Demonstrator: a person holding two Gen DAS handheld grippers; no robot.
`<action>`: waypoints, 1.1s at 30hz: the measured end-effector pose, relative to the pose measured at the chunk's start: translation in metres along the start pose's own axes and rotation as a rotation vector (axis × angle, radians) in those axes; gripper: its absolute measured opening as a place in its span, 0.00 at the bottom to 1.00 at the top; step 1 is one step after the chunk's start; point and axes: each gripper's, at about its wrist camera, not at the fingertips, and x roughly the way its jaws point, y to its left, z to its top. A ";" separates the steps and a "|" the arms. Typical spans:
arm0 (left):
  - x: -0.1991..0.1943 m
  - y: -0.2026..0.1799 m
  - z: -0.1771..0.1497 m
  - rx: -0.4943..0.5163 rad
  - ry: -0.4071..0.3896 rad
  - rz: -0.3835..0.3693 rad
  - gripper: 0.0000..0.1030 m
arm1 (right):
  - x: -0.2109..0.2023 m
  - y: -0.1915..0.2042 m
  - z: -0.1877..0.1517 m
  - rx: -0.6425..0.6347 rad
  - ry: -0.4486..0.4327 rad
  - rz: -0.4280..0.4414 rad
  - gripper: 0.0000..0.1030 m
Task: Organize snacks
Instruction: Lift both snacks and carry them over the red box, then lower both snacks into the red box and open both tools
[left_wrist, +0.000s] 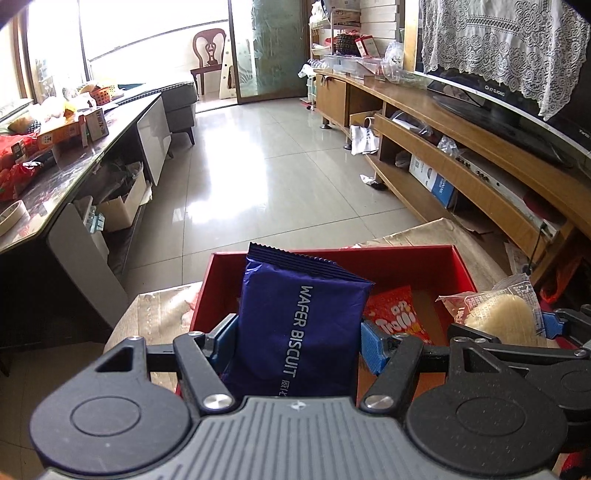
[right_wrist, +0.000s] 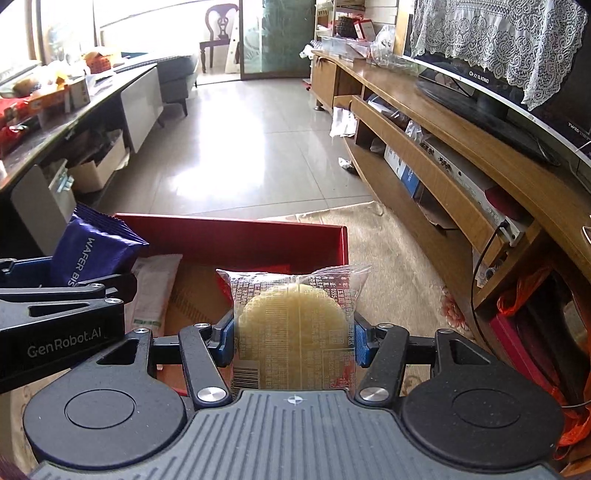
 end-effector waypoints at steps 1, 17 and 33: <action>0.003 0.000 0.001 -0.001 0.001 0.003 0.61 | 0.002 0.000 0.001 -0.001 0.001 -0.001 0.63; 0.046 -0.003 0.008 -0.003 0.034 0.042 0.61 | 0.039 0.003 0.009 -0.020 0.030 -0.015 0.63; 0.080 0.002 0.000 -0.010 0.093 0.072 0.60 | 0.065 0.012 0.004 -0.052 0.063 -0.014 0.63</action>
